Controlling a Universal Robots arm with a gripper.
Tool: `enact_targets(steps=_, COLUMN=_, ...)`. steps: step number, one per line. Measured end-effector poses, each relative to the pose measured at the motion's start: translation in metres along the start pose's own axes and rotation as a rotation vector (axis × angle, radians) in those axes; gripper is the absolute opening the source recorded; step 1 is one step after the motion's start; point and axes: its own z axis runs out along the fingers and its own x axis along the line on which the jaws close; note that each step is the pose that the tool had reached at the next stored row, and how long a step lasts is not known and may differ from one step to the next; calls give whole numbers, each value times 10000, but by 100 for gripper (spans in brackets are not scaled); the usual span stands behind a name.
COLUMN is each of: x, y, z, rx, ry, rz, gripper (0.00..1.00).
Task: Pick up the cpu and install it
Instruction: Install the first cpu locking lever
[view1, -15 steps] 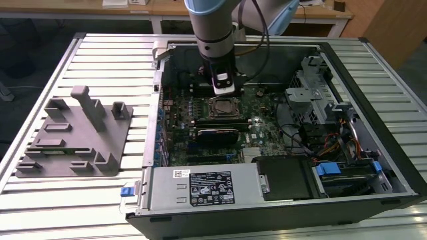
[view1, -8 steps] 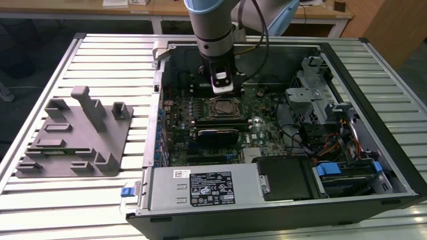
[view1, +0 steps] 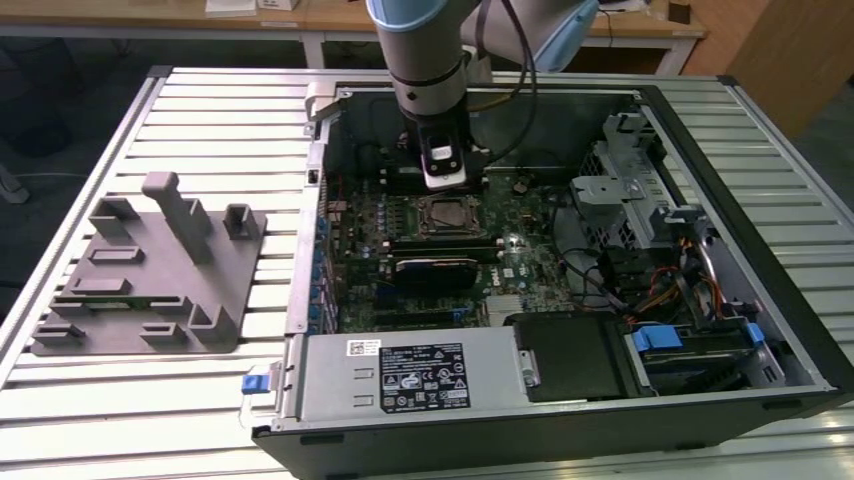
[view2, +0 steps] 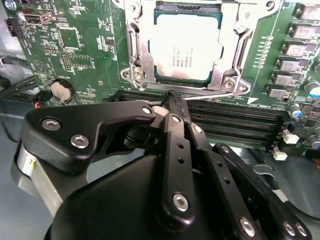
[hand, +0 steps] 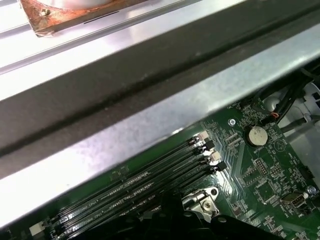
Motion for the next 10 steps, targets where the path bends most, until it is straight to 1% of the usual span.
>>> enact_targets(steps=2, x=0, y=-2, z=9, rx=-17, ry=-35, rz=1, gripper=11)
enact_targets(steps=4, x=1, y=-4, z=15, rx=-27, ry=-55, rz=3, gripper=11)
enact_targets(steps=10, x=4, y=-1, z=28, rx=-31, ry=-62, rz=7, gripper=11)
